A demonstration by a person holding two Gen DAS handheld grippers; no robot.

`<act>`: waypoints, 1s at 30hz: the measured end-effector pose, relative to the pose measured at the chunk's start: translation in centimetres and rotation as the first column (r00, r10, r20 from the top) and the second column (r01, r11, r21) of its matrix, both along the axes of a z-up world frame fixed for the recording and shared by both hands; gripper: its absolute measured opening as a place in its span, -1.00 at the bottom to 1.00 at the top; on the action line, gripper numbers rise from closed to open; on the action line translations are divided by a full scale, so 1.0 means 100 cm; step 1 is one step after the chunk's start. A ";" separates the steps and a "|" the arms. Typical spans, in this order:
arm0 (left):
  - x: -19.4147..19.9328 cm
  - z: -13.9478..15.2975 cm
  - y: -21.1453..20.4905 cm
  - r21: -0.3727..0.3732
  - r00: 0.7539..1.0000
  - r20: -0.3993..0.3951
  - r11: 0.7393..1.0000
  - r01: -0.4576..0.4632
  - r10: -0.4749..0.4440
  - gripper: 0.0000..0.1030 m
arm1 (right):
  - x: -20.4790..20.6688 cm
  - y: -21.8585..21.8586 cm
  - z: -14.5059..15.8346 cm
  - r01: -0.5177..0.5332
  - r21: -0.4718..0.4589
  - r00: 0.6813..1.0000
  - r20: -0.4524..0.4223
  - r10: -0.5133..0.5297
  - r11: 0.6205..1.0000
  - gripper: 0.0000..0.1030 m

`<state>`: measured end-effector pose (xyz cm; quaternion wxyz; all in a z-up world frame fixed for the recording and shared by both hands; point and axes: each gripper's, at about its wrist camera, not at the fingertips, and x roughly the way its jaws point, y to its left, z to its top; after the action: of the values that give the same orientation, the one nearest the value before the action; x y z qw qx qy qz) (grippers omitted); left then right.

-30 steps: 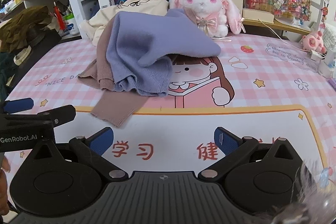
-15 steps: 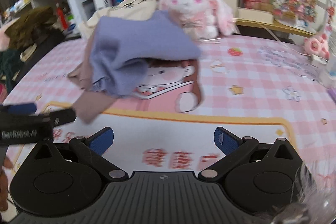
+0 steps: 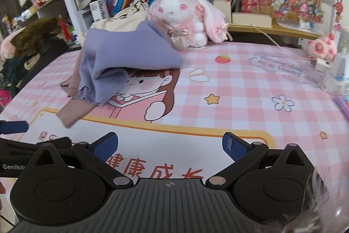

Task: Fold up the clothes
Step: 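Grasp the sweater's lavender edge with the left gripper while the right gripper grasps the mauve edge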

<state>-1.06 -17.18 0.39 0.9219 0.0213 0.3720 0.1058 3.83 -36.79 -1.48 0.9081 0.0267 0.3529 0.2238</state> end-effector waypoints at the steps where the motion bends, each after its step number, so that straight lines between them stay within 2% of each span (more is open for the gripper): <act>1: 0.000 0.001 -0.001 0.010 1.000 0.021 1.000 -0.001 0.001 1.00 | 0.001 -0.001 0.001 -0.012 0.016 1.000 -0.004 0.012 1.000 1.00; 6: 0.010 -0.001 -0.017 0.189 0.987 0.144 0.981 0.039 -0.067 1.00 | 0.020 -0.007 0.003 -0.002 0.087 0.995 -0.098 0.010 0.996 0.99; 11: 0.056 -0.004 -0.013 0.196 0.996 0.073 0.980 0.039 -0.054 1.00 | 0.033 -0.022 0.001 0.040 0.155 0.984 -0.177 -0.012 0.987 0.96; 16: 0.098 -0.015 -0.004 0.272 1.000 0.019 0.962 0.009 -0.014 1.00 | 0.040 -0.037 -0.003 0.063 0.233 0.970 -0.244 -0.005 0.970 0.95; 17: 0.108 -0.017 -0.003 0.284 1.000 0.011 0.959 0.012 -0.015 1.00 | 0.041 -0.039 -0.003 0.067 0.247 0.968 -0.252 -0.003 0.967 0.93; 19: 0.124 -0.022 -0.005 0.308 1.000 0.008 0.951 0.021 -0.024 1.00 | 0.044 -0.043 -0.002 0.074 0.269 0.963 -0.269 0.001 0.960 0.69; 22: 0.141 -0.028 -0.009 0.335 0.999 0.015 0.941 0.044 -0.052 1.00 | 0.049 -0.048 -0.001 0.091 0.326 0.954 -0.300 0.012 0.941 0.68; 23: 0.146 -0.029 -0.009 0.356 0.998 0.026 0.933 0.041 -0.054 0.93 | 0.051 -0.050 -0.001 0.100 0.354 0.950 -0.313 0.017 0.930 0.68; 25: 0.155 -0.029 -0.008 0.399 0.997 0.047 0.916 0.037 -0.061 0.59 | 0.054 -0.054 0.001 0.124 0.405 0.944 -0.329 0.018 0.906 0.68; 26: 0.157 -0.027 -0.007 0.414 0.996 0.050 0.909 0.042 -0.068 0.14 | 0.055 -0.055 0.002 0.130 0.430 0.943 -0.332 0.023 0.893 0.69; 27: 0.159 -0.024 -0.004 0.413 0.995 0.048 0.909 0.057 -0.084 -0.44 | 0.056 -0.054 0.003 0.129 0.450 0.942 -0.334 0.033 0.883 0.69; 28: 0.158 -0.020 -0.001 0.405 0.994 0.050 0.912 0.070 -0.098 -0.67 | 0.058 -0.052 0.004 0.126 0.474 0.940 -0.338 0.048 0.872 0.69; 30: 0.149 -0.004 0.004 0.353 0.989 0.078 0.932 0.086 -0.122 -0.73 | 0.061 -0.048 0.006 0.124 0.525 0.934 -0.349 0.080 0.842 0.69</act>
<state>13.81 -16.79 0.01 0.9251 0.1989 0.2996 0.1220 9.95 -41.63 -0.86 0.7867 0.3250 0.4344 0.2944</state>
